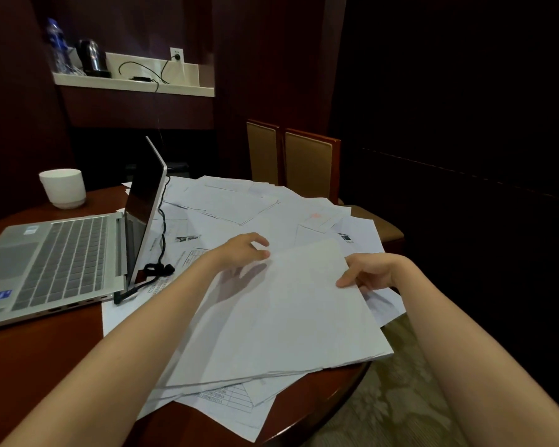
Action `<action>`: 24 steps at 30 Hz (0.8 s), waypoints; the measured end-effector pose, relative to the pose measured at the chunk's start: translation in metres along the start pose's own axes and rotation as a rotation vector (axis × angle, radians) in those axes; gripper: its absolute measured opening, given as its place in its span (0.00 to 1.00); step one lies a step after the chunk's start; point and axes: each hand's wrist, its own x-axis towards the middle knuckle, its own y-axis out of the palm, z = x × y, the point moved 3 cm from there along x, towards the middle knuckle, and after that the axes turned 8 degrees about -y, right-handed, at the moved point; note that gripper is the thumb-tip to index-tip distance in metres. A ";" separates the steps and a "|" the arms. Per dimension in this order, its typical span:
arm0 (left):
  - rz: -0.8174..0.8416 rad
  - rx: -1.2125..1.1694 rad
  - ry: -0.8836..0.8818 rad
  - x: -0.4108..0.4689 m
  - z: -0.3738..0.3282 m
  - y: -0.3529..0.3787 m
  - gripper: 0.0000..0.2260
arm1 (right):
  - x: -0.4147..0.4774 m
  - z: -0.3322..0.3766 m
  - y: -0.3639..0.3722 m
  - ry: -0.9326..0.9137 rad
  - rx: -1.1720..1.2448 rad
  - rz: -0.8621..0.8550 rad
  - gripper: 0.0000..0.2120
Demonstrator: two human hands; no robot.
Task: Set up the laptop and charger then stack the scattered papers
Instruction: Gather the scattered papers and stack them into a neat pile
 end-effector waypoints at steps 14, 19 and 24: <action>0.116 0.146 0.050 -0.005 0.016 0.003 0.13 | 0.062 0.044 0.012 -0.039 0.287 -0.577 0.15; 0.090 0.142 0.060 -0.009 0.028 -0.005 0.12 | 0.077 0.056 0.019 0.052 0.270 -0.605 0.19; 0.040 0.108 0.094 -0.010 0.034 -0.002 0.12 | 0.088 0.068 0.026 0.160 0.166 -0.552 0.16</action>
